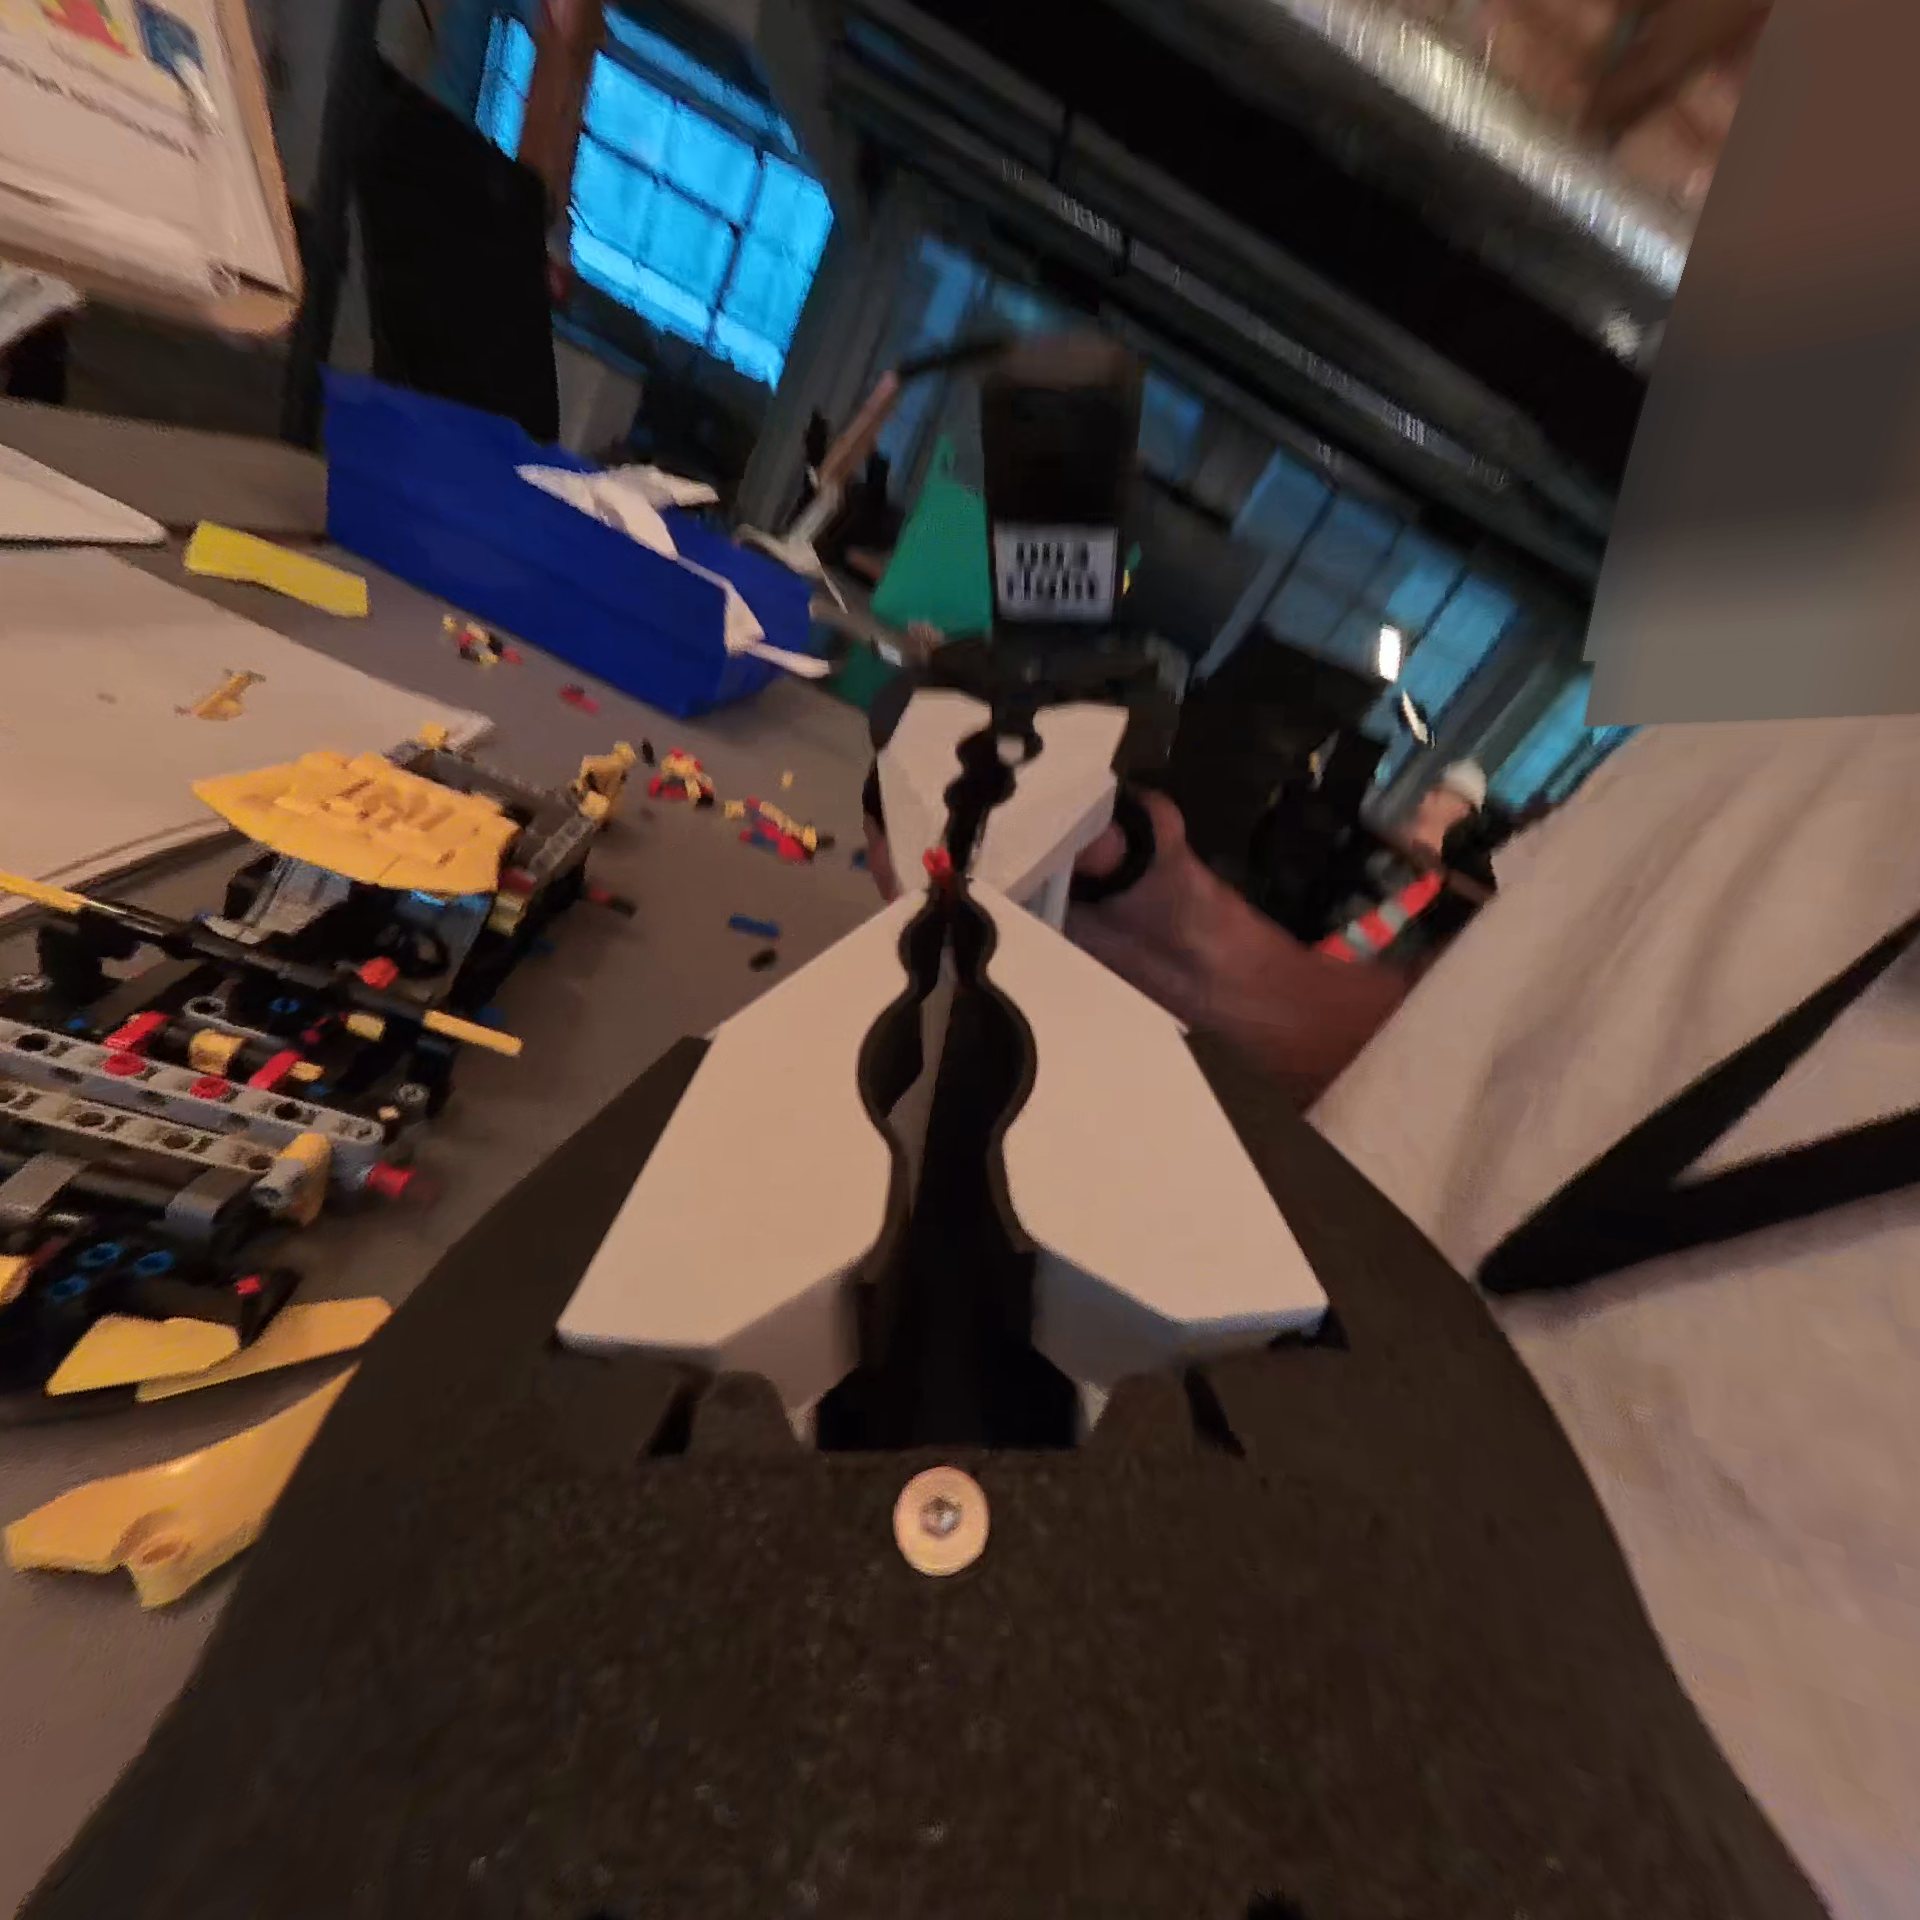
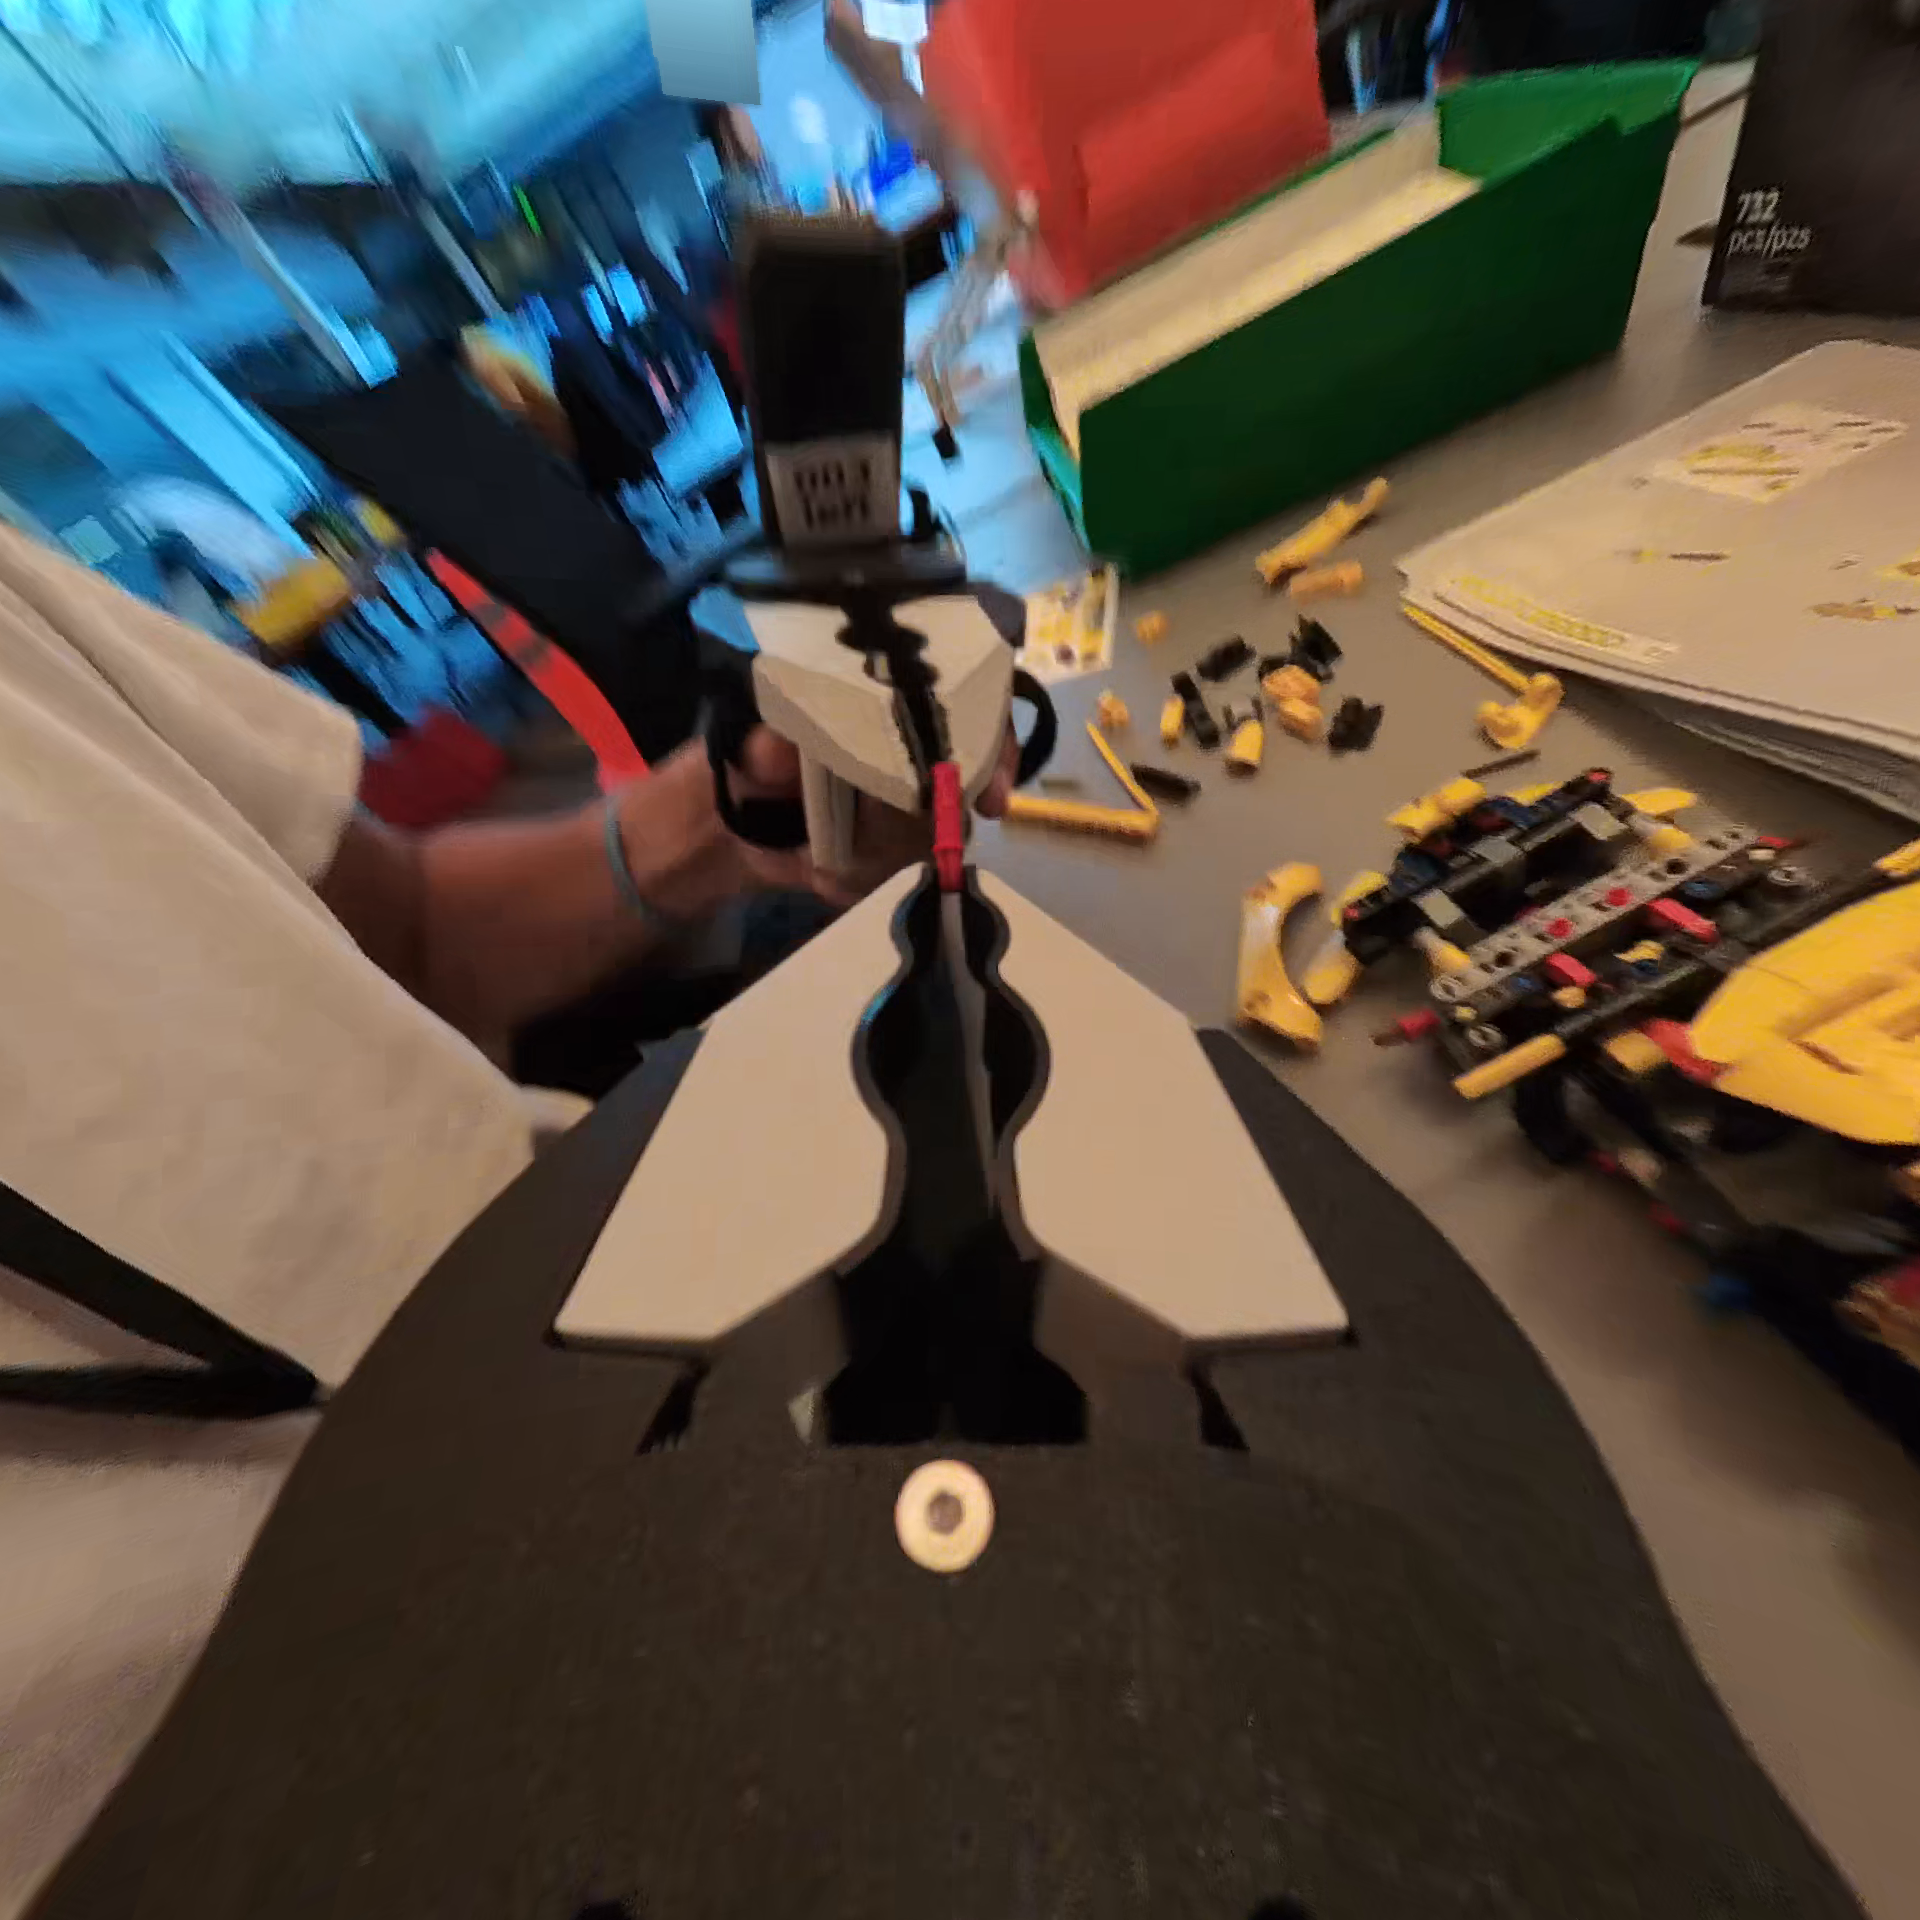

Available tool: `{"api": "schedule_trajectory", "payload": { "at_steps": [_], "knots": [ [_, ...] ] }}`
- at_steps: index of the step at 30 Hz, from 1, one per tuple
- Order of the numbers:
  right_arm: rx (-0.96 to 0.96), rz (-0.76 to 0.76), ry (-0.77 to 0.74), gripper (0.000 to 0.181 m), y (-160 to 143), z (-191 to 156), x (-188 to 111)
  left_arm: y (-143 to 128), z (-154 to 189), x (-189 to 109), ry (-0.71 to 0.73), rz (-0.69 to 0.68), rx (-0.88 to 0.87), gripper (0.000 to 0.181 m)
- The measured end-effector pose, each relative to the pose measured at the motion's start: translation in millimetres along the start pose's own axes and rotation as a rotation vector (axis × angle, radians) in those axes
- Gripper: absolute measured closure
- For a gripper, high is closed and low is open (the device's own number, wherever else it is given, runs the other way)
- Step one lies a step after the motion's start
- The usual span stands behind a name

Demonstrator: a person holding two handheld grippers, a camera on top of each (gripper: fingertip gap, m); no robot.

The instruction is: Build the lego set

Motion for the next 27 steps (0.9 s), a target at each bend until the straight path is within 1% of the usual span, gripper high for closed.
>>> {"api": "schedule_trajectory", "payload": {
  "at_steps": [1, 2, 5, 9, 12, 15, 17, 20, 22, 24, 25, 27],
  "knots": [
    [-0.057, -0.042, -0.025, 0.179, -3, 0, -2, -5, 1, 1, -0.002, -0.047, 0.011, 0.18],
    [-0.095, -0.089, -0.033, 0.178, -6, 0, -3, -7, -1, 1, 0.011, -0.072, 0.022, 0.175],
    [-0.168, -0.194, -0.026, 0.178, -14, 1, -5, -14, 1, 3, -0.004, -0.123, 0.033, 0.164],
    [-0.29, -0.302, -0.031, 0.178, -24, -2, -1, -26, 3, 7, -0.005, -0.206, 0.062, 0.165],
    [-0.332, -0.324, -0.018, 0.178, -24, -6, 2, -30, 5, 8, -0.015, -0.229, 0.068, 0.176],
    [-0.346, -0.321, -0.012, 0.178, -23, -7, 3, -30, 5, 7, -0.023, -0.226, 0.061, 0.177],
    [-0.35, -0.281, -0.013, 0.178, -19, -8, 3, -27, 7, 7, -0.021, -0.208, 0.087, 0.177],
    [-0.317, -0.197, -0.006, 0.177, -12, -8, -1, -19, 9, 5, -0.033, -0.139, 0.12, 0.177],
    [-0.277, -0.162, -0.019, 0.172, -11, -1, -8, -16, 9, 3, -0.03, -0.113, 0.167, 0.177],
    [-0.27, -0.169, -0.073, 0.169, -19, 15, -22, -19, 3, 0, -0.001, -0.128, 0.171, 0.177],
    [-0.283, -0.209, -0.141, 0.166, -28, 31, -32, -20, -1, -1, 0.015, -0.13, 0.162, 0.177],
    [-0.318, -0.351, -0.296, 0.162, -56, 66, -58, -21, -9, -3, 0.051, -0.114, 0.143, 0.177]
  ]
}}
Point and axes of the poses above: each gripper's, where its closed fingertips meet, x out along the fingers, y out of its top, z = x × y across the jaws, the point moved 2 cm from there along -x, back along the fingers, and after that the axes turned 8 degrees about -y, right-handed, at the moved point
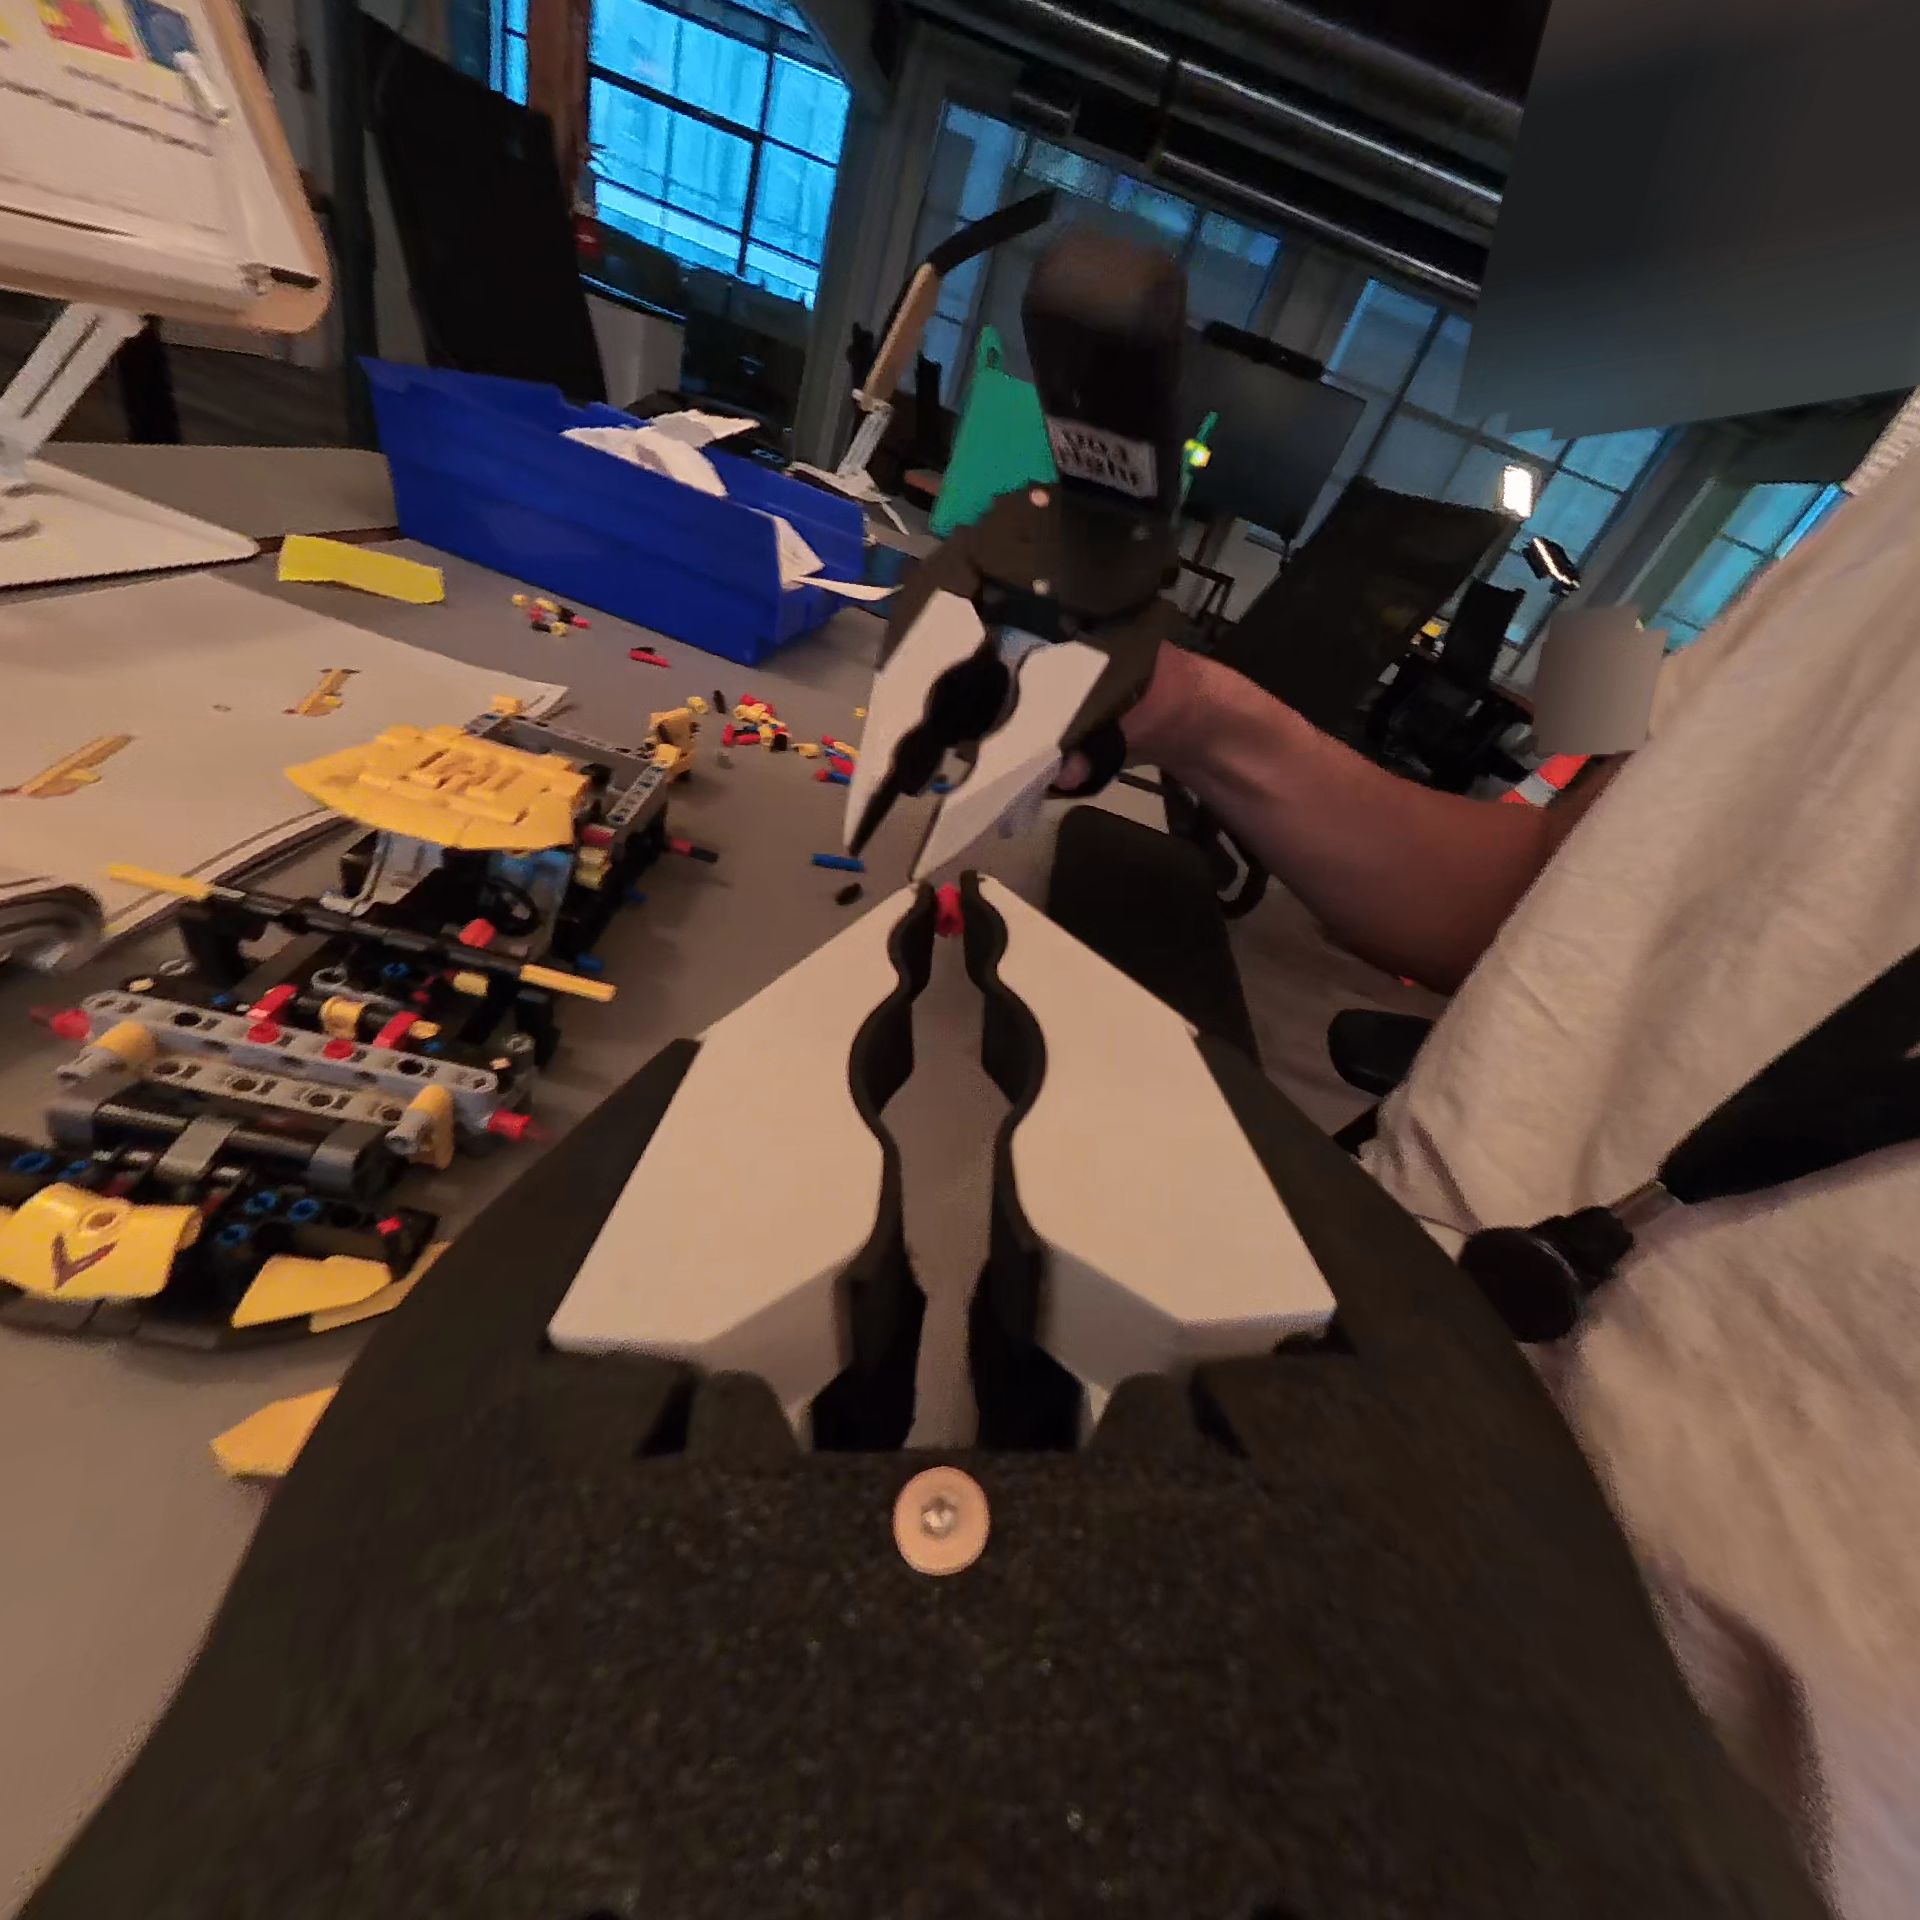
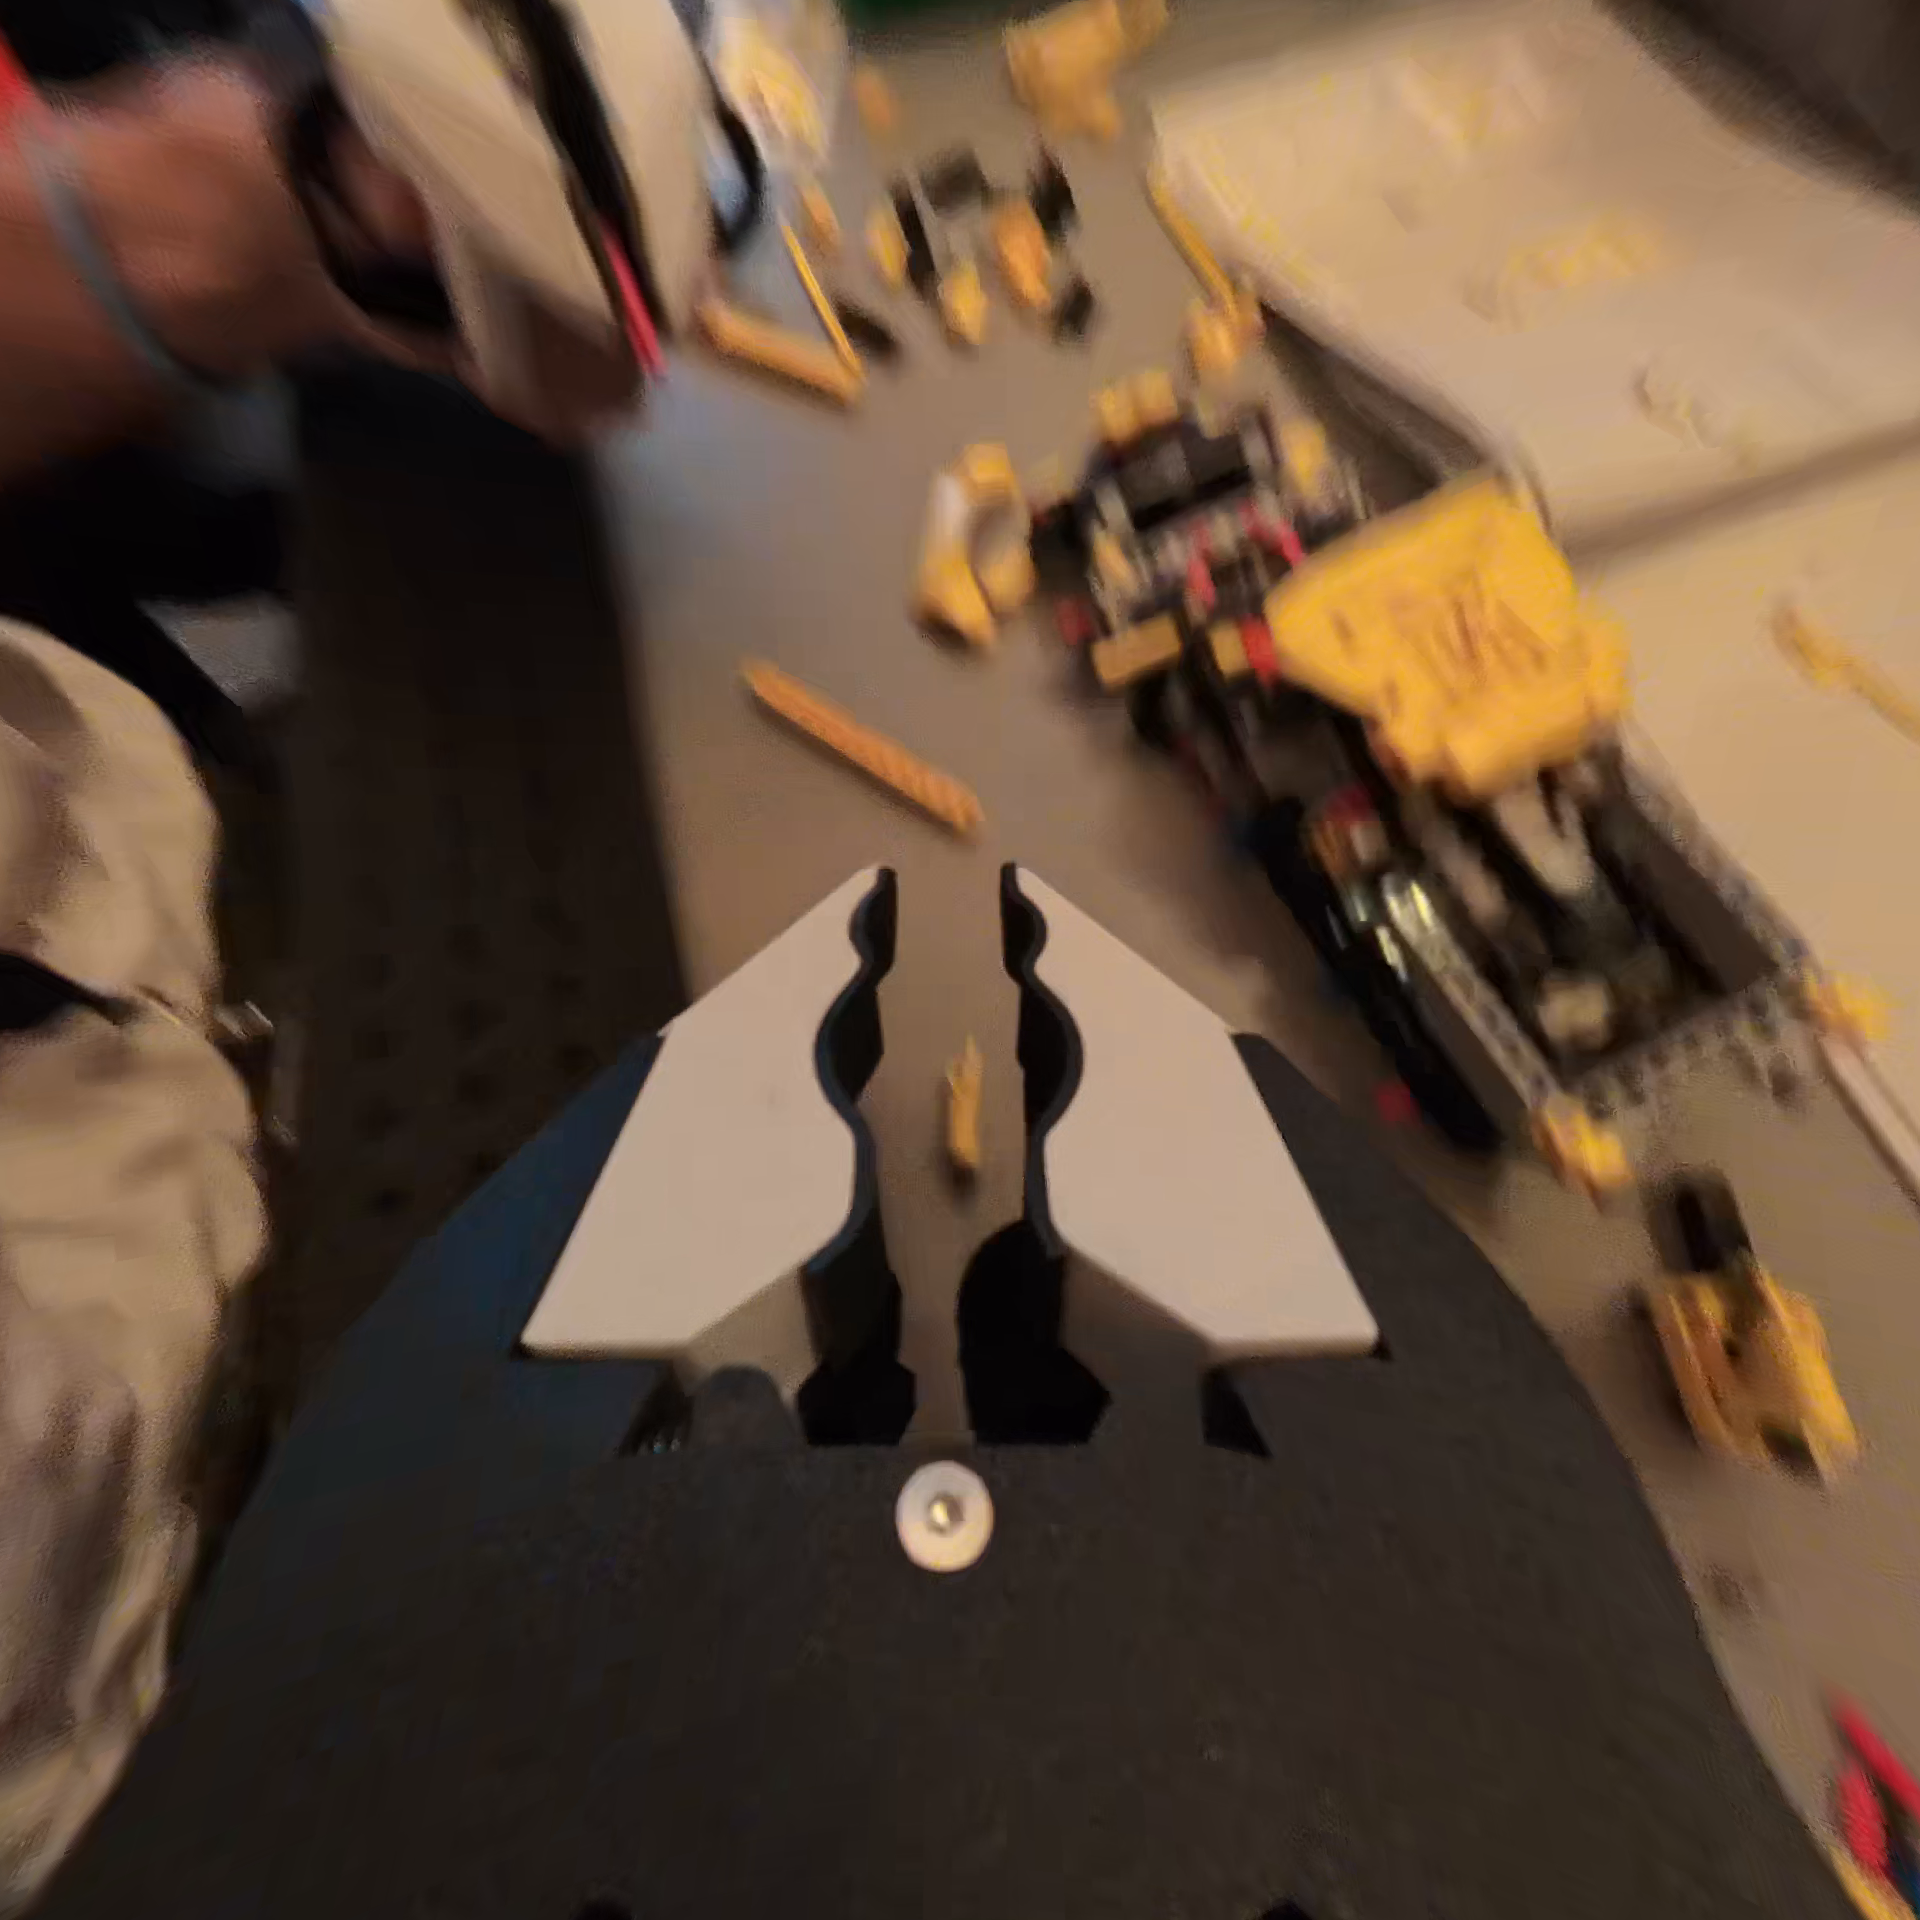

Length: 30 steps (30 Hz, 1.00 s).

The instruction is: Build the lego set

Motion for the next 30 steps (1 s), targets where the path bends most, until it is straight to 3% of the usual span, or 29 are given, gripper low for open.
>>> {"api": "schedule_trajectory", "payload": {
  "at_steps": [2, 4, 10, 19, 22, 26, 30],
  "knots": [
    [-0.003, -0.133, -0.05, 0.157, -37, 13, -5, -3, -8, 0, 0.02, 0.031, -0.032, 0.177],
    [-0.011, -0.163, -0.057, 0.153, -52, 10, -5, -4, -12, 1, 0.025, 0.039, -0.063, 0.177],
    [-0.093, -0.283, -0.084, 0.155, -64, 1, 15, -9, -11, 5, 0.015, 0.011, -0.055, 0.177],
    [-0.112, -0.393, -0.042, 0.175, -64, 2, 25, -9, -11, 4, 0.017, 0.013, -0.058, 0.177],
    [-0.024, -0.11, 0.008, 0.175, -15, -1, 19, 2, -11, 0, 0.004, 0.096, -0.077, 0.177],
    [0.263, 0.51, 0.286, 0.175, 85, -21, -2, 28, -5, -12, -0.05, 0.308, -0.076, 0.177],
    [0.492, 0.755, 0.489, 0.175, 114, -29, 8, 39, -4, -21, -0.007, 0.384, 0.015, 0.177]
  ]
}}
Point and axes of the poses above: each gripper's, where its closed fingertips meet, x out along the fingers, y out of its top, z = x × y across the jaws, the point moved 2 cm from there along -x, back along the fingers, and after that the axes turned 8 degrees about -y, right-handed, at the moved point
